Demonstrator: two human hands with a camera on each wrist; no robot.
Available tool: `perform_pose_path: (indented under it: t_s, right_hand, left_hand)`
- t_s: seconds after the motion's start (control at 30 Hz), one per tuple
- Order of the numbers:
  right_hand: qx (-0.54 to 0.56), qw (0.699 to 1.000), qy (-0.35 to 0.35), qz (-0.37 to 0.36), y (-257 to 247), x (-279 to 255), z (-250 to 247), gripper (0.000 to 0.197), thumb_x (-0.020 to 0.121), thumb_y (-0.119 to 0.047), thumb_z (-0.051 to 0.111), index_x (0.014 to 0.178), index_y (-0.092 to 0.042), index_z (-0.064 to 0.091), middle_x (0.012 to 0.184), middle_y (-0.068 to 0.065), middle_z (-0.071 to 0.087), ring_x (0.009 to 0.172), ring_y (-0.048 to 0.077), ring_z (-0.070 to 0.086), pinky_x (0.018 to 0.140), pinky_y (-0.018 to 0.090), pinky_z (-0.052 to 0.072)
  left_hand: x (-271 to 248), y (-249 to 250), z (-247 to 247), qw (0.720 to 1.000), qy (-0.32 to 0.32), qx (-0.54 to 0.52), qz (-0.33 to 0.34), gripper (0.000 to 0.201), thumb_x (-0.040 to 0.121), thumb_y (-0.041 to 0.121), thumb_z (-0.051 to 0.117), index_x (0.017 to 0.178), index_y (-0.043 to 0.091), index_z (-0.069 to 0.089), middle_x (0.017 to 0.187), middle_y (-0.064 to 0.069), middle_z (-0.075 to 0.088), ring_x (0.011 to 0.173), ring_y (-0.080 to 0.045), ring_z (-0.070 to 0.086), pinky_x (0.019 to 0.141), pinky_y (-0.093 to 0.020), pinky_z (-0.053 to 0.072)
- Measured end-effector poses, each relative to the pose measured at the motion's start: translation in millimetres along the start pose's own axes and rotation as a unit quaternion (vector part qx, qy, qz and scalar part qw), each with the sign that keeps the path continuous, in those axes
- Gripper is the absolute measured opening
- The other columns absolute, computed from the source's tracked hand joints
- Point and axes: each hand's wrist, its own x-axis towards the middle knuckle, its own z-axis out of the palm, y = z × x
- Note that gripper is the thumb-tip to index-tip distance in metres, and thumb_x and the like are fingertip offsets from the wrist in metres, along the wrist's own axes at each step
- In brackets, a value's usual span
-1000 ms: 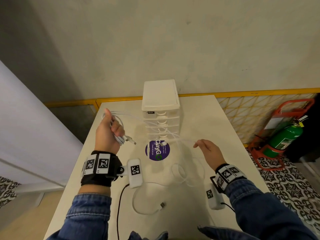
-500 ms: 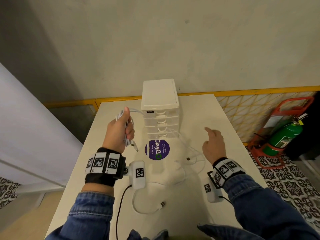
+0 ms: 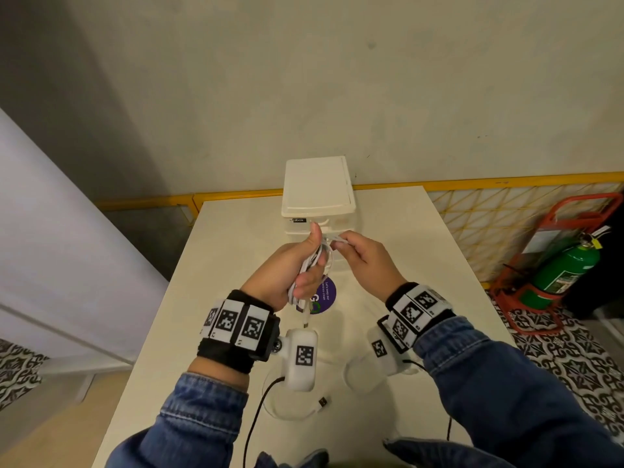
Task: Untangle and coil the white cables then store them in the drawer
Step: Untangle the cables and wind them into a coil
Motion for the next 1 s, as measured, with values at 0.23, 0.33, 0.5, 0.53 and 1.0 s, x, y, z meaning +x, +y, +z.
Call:
perform_pose_path:
  t_s: [0.23,0.33,0.5,0.53,1.0]
  right_hand:
    - [-0.045,0.999,-0.003,-0.024,6.4,6.7,-7.3,0.039,0.091,-0.042,0.031,0.101,-0.014,0.057,0.092,0.004,0.067,0.082,0.02,0.062,0.075,0.034,0.049]
    - [-0.043,0.998,-0.033,0.042,21.3,-11.3,7.0,0.043,0.093,-0.04,0.03,0.11,-0.008,0.052,0.091,0.018,0.069,0.082,0.033,0.064,0.074,0.04,0.05]
    - [-0.001,0.988,-0.088,0.126,21.9,-39.6,35.9,0.028,0.098,-0.02,0.037,0.119,-0.006,0.049,0.098,0.016,0.065,0.084,0.028,0.058,0.077,0.034,0.042]
    - [-0.008,0.986,-0.098,0.137,23.8,-43.9,40.6,0.025,0.098,-0.02,0.038,0.115,-0.008,0.051,0.089,0.012,0.064,0.079,0.028,0.056,0.072,0.033,0.039]
    - [-0.036,0.992,-0.116,0.039,5.6,-72.6,35.3,0.026,0.091,-0.041,0.048,0.1,-0.025,0.066,0.08,-0.005,0.069,0.07,0.012,0.06,0.068,0.029,0.048]
  left_hand:
    - [3.2,-1.2,11.9,0.991,-0.11,-0.073,-0.03,0.059,0.089,0.063,0.024,0.07,0.012,0.047,0.034,0.005,0.036,0.024,-0.007,0.031,0.031,-0.015,0.023]
    - [5.4,0.1,14.4,0.981,-0.126,-0.148,-0.02,0.059,0.09,0.061,0.019,0.07,0.012,0.047,0.034,0.007,0.037,0.024,-0.005,0.032,0.031,-0.015,0.022]
    - [9.9,1.4,11.1,0.943,-0.121,-0.305,0.062,0.053,0.083,0.06,0.035,0.067,0.011,0.046,0.035,0.007,0.042,0.027,-0.004,0.039,0.032,-0.018,0.028]
    - [10.7,4.2,10.5,0.929,-0.106,-0.343,0.085,0.049,0.081,0.058,0.042,0.067,0.012,0.045,0.036,0.007,0.043,0.028,-0.004,0.04,0.033,-0.017,0.031]
    - [23.4,-3.3,-34.1,0.876,0.379,0.109,0.278,0.021,0.091,0.023,0.06,0.091,0.003,0.053,0.059,-0.001,0.057,0.052,-0.011,0.055,0.057,-0.026,0.047]
